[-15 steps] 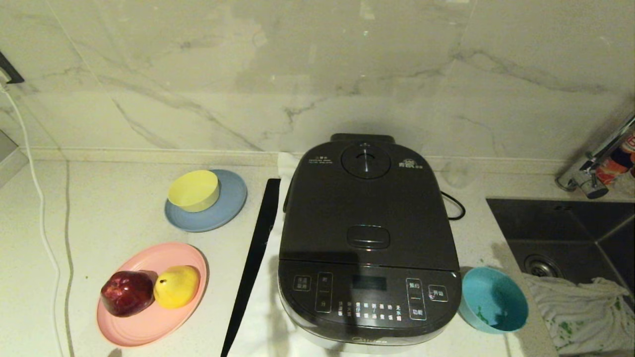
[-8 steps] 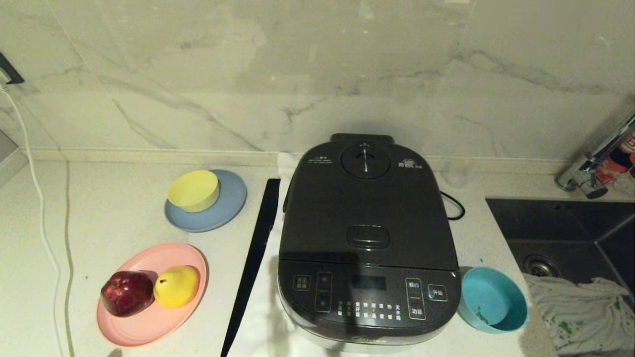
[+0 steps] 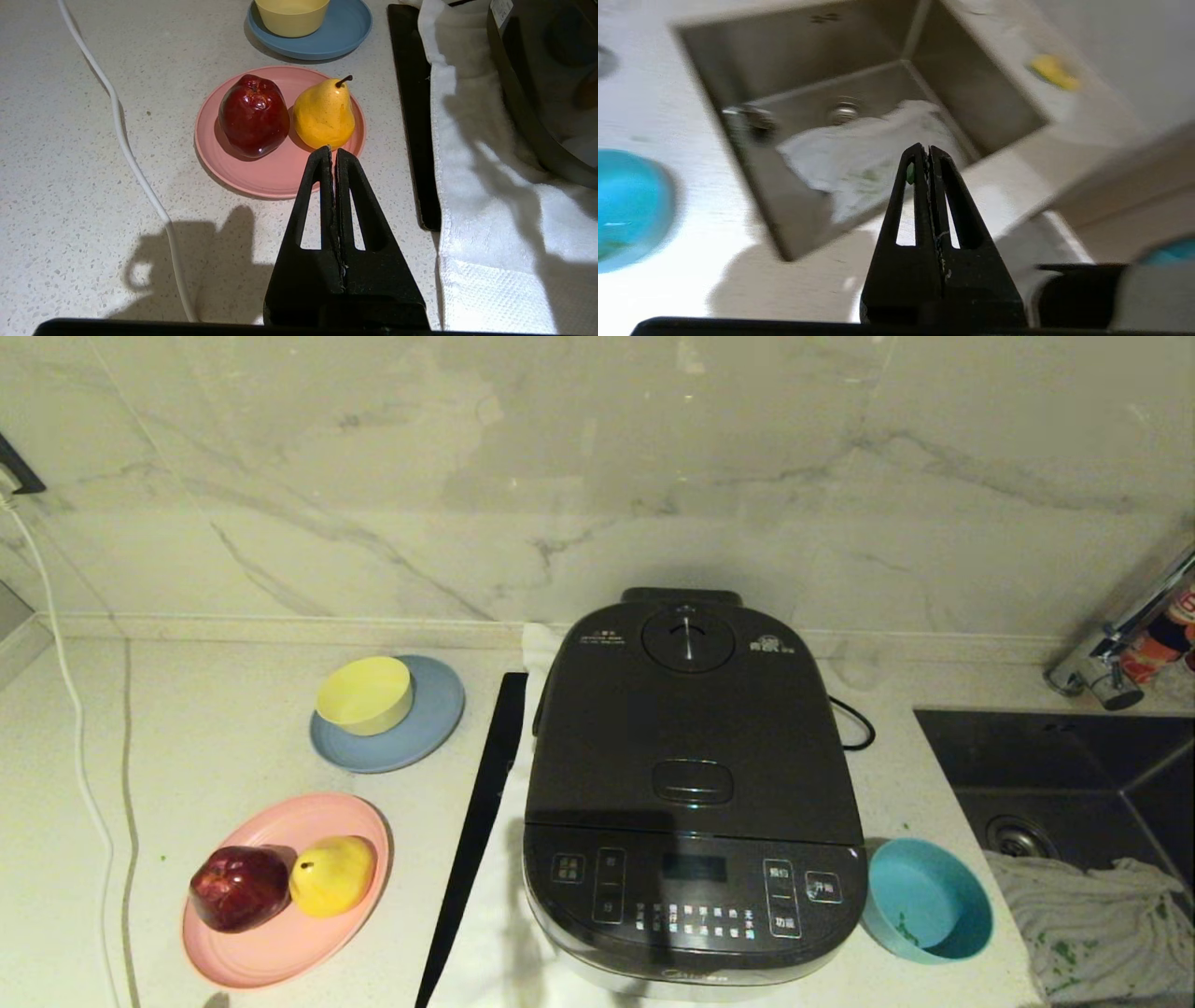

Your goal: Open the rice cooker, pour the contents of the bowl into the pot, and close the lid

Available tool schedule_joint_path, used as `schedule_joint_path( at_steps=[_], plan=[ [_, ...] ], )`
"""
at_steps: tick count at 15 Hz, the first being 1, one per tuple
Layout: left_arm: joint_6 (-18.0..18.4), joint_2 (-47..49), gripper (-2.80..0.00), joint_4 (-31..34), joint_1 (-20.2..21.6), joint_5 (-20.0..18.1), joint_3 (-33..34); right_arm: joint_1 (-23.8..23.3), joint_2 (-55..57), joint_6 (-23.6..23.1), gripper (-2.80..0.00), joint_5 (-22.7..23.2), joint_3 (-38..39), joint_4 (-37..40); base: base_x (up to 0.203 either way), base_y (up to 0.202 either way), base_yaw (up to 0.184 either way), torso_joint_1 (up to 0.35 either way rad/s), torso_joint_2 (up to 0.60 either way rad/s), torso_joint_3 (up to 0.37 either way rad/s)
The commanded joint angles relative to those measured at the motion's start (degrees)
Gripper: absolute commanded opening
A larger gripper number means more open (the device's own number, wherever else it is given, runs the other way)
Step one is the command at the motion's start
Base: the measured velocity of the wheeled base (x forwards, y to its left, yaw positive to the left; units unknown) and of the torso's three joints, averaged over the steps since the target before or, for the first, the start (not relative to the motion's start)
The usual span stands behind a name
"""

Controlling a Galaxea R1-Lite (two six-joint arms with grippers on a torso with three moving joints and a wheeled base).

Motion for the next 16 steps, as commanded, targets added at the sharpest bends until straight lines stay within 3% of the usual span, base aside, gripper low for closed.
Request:
schedule_joint_path(
  at_steps=[1,5,7,10,12,13,14,16],
  plan=[
    [0.0,0.0,-2.80,0.0,0.0,0.0,0.2,-2.6,-3.8,-2.5,-2.80,1.7,1.2,-0.2,0.000,0.000,0.000,0.000,0.00,0.000],
    [0.0,-0.1,-2.80,0.0,0.0,0.0,0.2,-2.7,-15.7,-4.3,-2.80,17.0,5.8,-1.2,0.000,0.000,0.000,0.000,0.00,0.000],
    [0.0,0.0,-2.80,0.0,0.0,0.0,0.2,-2.7,-15.6,-5.7,-2.80,20.7,12.7,-7.1,0.000,0.000,0.000,0.000,0.00,0.000],
    [0.0,0.0,-2.80,0.0,0.0,0.0,0.2,-2.7,-15.5,-9.6,-2.80,32.4,16.8,-14.0,0.000,0.000,0.000,0.000,0.00,0.000],
    [0.0,-0.1,-2.80,0.0,0.0,0.0,0.2,-2.7,-15.5,-11.1,-2.80,34.8,17.6,-16.0,0.000,0.000,0.000,0.000,0.00,0.000],
    [0.0,0.0,-2.80,0.0,0.0,0.0,0.2,-2.7,-15.5,-10.5,-2.80,38.3,18.0,-16.4,0.000,0.000,0.000,0.000,0.00,0.000],
    [0.0,-0.1,-2.80,0.0,0.0,0.0,0.2,-2.7,-15.5,-9.0,-2.80,41.5,18.3,-14.9,0.000,0.000,0.000,0.000,0.00,0.000],
    [0.0,-0.1,-2.80,0.0,0.0,0.0,0.2,-2.7,-15.5,-8.0,-2.80,42.2,18.4,-9.7,0.000,0.000,0.000,0.000,0.00,0.000]
  ],
)
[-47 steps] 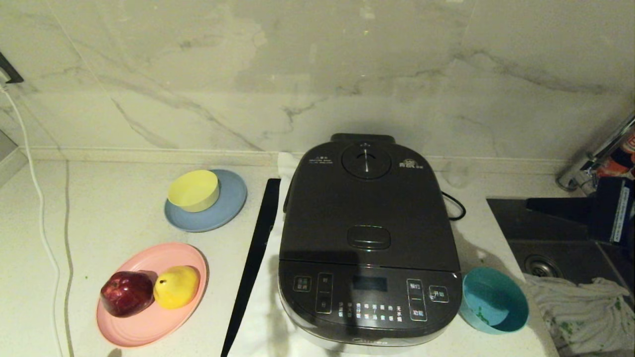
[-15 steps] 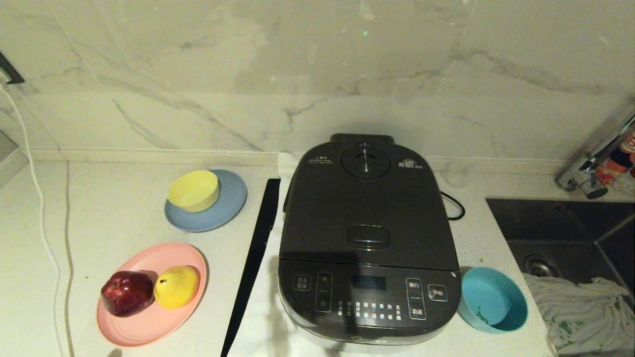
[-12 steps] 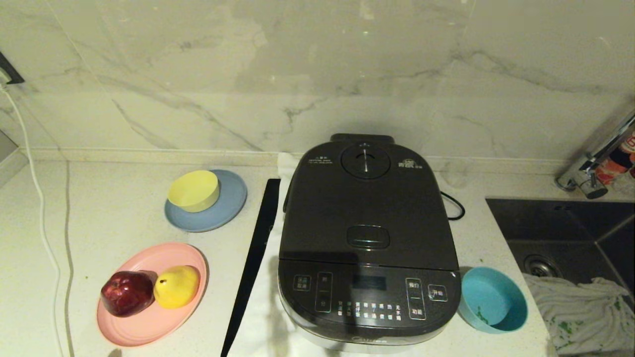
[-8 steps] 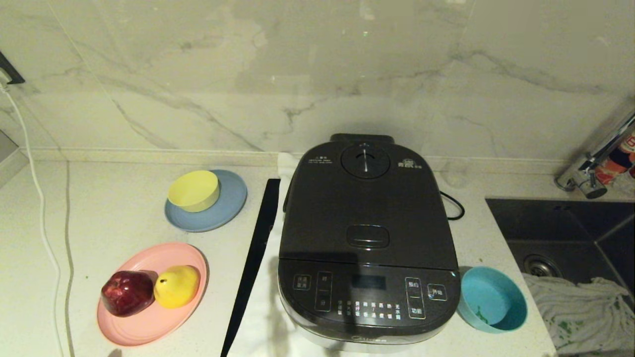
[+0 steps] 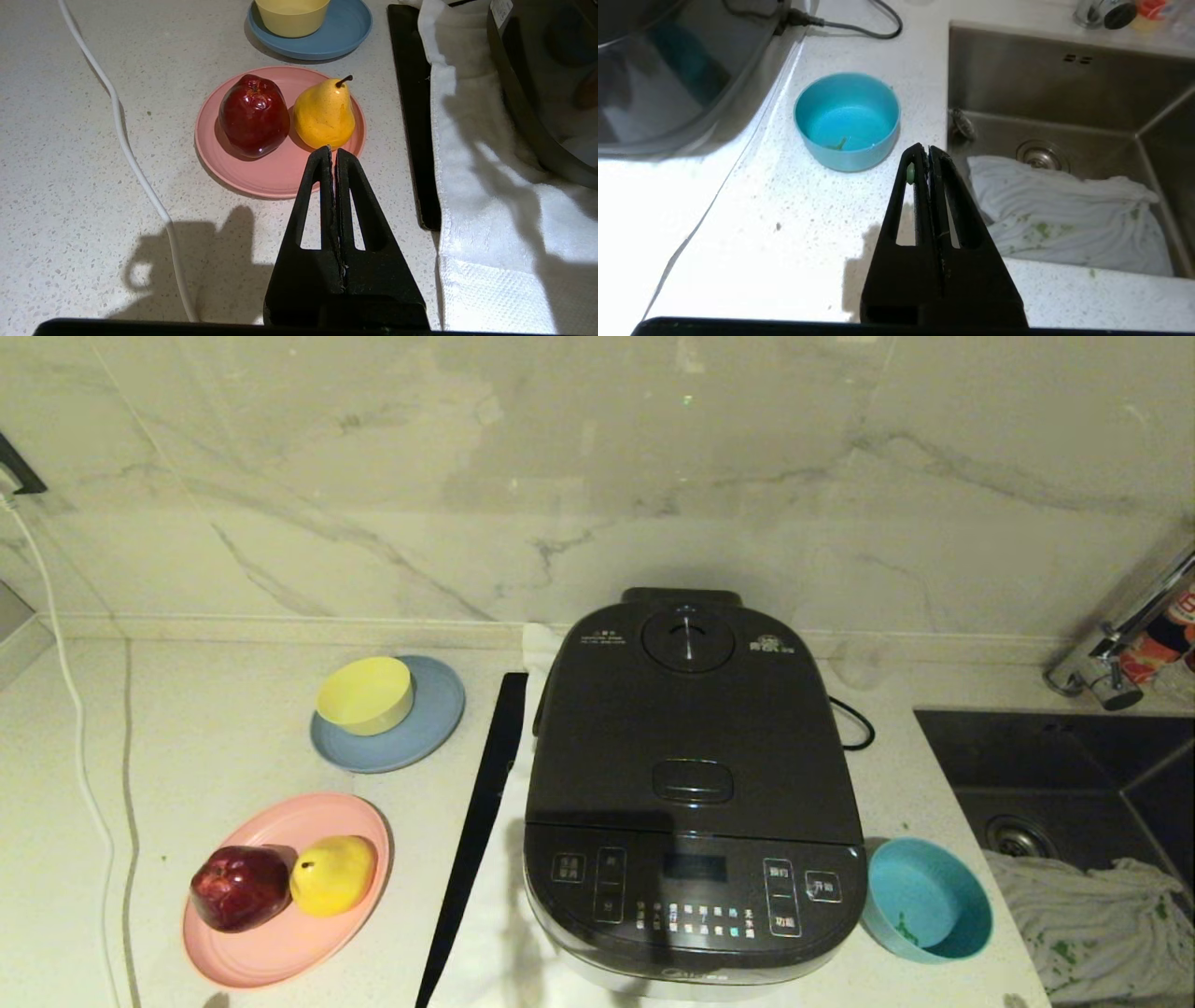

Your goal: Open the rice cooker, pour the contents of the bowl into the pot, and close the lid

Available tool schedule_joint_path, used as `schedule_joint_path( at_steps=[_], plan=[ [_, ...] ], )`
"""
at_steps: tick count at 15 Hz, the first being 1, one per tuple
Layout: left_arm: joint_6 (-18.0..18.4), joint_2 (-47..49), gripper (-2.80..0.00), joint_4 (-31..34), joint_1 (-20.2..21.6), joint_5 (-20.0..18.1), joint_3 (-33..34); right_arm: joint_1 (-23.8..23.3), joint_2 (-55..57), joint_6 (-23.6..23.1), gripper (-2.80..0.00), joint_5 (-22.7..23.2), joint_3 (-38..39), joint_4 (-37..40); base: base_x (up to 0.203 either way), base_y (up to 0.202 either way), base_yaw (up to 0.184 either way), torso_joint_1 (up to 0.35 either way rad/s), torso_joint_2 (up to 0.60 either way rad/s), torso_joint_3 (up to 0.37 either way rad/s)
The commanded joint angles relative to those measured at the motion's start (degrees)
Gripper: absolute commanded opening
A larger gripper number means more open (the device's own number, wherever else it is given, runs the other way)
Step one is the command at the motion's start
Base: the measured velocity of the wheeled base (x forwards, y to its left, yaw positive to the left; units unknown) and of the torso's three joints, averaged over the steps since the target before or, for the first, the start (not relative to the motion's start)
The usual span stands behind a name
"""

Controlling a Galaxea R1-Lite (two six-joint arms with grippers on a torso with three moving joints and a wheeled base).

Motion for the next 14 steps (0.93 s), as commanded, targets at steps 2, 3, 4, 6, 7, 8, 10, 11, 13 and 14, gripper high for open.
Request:
schedule_joint_path(
  at_steps=[2,3,4,6,7,8,10,11,13,14],
  plan=[
    [0.0,-0.1,-2.80,0.0,0.0,0.0,0.2,0.0,0.1,0.0,-2.80,0.4,0.3,1.6,0.000,0.000,0.000,0.000,0.00,0.000],
    [0.0,0.0,-2.80,0.0,0.0,0.0,0.2,0.0,0.1,0.0,-2.80,0.4,0.3,1.6,0.000,0.000,0.000,0.000,0.00,0.000],
    [0.0,0.0,-2.80,0.0,0.0,0.0,0.2,0.0,0.1,0.0,-2.80,0.4,0.3,1.6,0.000,0.000,0.000,0.000,0.00,0.000],
    [0.0,0.0,-2.80,0.0,0.0,0.0,0.2,0.0,0.2,0.1,-2.80,0.4,0.3,1.6,0.000,0.000,0.000,0.000,0.00,0.000],
    [0.0,-0.1,-2.80,0.0,0.0,0.0,0.2,0.0,0.2,-0.1,-2.80,0.4,0.3,1.3,0.000,0.000,0.000,0.000,0.00,0.000],
    [0.0,-0.1,-2.80,0.0,0.0,0.0,0.2,0.1,0.3,-0.1,-2.80,0.4,0.3,1.3,0.000,0.000,0.000,0.000,0.00,0.000],
    [0.0,-0.1,-2.80,0.0,0.0,0.0,0.2,0.1,0.2,0.0,-2.80,0.4,0.3,1.5,0.000,0.000,0.000,0.000,0.00,0.000],
    [0.0,-0.1,-2.80,0.0,0.0,0.0,0.2,0.1,0.2,0.0,-2.80,0.4,0.3,1.5,0.000,0.000,0.000,0.000,0.00,0.000],
    [0.0,0.0,-2.80,0.0,0.0,0.0,0.2,0.1,0.2,0.0,-2.80,0.4,0.3,1.5,0.000,0.000,0.000,0.000,0.00,0.000],
    [0.0,-0.1,-2.80,0.0,0.0,0.0,0.2,0.1,0.3,0.0,-2.80,0.4,0.3,1.5,0.000,0.000,0.000,0.000,0.00,0.000]
  ],
)
